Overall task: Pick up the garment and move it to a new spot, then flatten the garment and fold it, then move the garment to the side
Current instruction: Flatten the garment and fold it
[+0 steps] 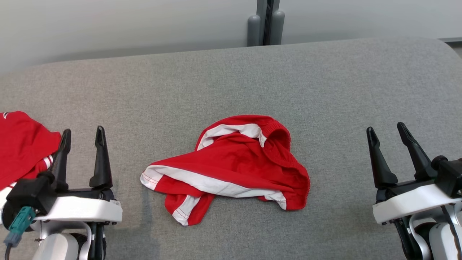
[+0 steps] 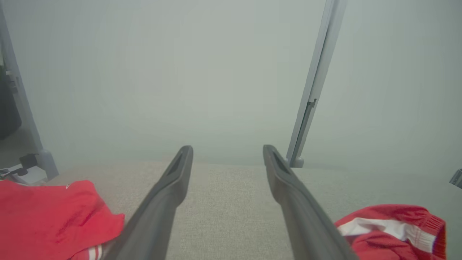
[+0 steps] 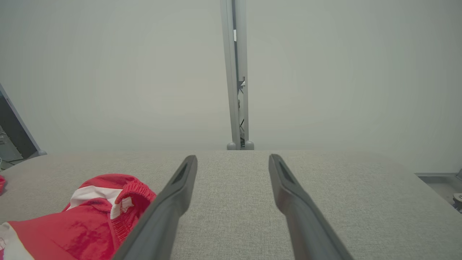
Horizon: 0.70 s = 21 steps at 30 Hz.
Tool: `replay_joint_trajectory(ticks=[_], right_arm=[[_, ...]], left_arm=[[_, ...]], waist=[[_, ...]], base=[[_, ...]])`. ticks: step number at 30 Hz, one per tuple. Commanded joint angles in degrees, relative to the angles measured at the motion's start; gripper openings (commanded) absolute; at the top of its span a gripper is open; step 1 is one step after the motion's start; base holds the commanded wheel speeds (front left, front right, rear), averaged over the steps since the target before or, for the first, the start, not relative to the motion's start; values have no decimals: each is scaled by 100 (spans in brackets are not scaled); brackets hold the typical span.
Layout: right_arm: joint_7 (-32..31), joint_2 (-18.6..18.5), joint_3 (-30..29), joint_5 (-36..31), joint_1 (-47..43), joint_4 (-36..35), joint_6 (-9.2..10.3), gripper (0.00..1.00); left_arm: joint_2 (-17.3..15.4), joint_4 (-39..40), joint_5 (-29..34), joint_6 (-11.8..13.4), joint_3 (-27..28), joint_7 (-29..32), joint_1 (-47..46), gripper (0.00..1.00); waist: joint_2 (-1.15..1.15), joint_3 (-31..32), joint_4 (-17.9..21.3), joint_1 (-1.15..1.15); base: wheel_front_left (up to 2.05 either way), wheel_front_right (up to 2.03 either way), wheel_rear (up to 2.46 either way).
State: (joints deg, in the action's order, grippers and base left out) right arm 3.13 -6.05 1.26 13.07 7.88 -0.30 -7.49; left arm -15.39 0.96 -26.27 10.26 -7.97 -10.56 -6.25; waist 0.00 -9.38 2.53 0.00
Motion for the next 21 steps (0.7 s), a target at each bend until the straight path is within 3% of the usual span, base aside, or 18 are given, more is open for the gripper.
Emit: replay_joint_trajectory(ticks=[1,21], right_arm=[[29,2,-12,-60,-46,-29,-1,100],[-120,131,18,-191,-345,-225,-1,100]], left_arm=[[-14,56,85,53,24,-69,2,100],[-146,118,320,41,-225,-114,381,100]], waist=[[0,56,-6,0],[0,322,-22,0]], base=[[0,0,0],[0,0,0]])
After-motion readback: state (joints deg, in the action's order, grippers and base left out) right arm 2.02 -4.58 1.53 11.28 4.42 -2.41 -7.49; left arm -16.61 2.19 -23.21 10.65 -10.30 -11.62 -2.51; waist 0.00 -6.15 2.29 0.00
